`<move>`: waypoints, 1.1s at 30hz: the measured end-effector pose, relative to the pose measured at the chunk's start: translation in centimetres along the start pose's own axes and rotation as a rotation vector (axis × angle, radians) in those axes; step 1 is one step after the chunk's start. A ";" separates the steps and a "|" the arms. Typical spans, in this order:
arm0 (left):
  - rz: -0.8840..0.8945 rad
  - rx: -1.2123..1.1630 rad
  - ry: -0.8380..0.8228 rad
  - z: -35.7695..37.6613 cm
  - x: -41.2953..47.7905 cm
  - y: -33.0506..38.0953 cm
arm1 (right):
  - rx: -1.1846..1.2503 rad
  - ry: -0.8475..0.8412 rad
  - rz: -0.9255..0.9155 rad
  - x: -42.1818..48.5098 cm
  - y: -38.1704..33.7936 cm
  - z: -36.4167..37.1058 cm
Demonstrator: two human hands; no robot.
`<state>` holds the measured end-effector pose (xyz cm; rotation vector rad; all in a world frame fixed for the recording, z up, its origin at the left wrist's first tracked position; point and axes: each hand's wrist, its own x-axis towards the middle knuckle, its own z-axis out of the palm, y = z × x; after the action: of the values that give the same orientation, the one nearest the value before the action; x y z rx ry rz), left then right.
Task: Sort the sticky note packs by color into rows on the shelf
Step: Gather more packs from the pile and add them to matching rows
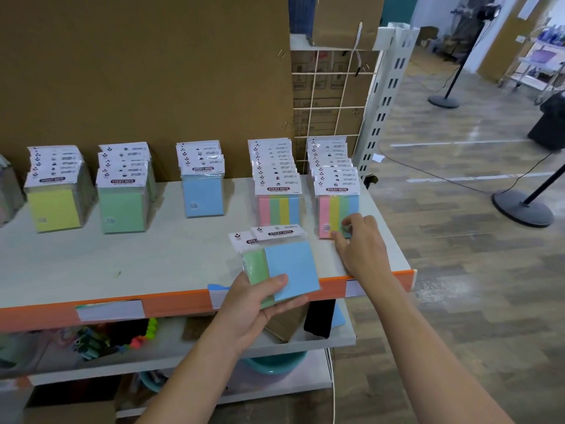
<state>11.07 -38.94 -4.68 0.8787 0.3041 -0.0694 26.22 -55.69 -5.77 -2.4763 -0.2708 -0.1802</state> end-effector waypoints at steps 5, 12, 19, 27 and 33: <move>0.048 0.057 0.050 -0.7 -0.3 0.6 | 0.442 -0.319 -0.061 -3.5 -3.3 -1.0; 0.116 0.081 0.226 -3.8 -1.9 3.6 | 0.599 -0.418 -0.036 -3.9 -7.6 1.4; 0.128 0.025 0.337 -10.2 -4.4 8.5 | 0.566 -0.257 0.028 -0.5 -15.5 8.3; 0.098 0.090 0.264 -15.4 -5.5 12.2 | 0.308 -0.134 0.077 1.8 -19.6 14.2; 0.130 0.197 0.234 -18.3 -5.2 13.9 | 0.163 -0.096 0.128 1.6 -21.0 15.0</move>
<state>4.35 -16.39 -3.71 1.1031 0.4630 0.1269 23.75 -29.94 -5.16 -2.3344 -0.1597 0.0143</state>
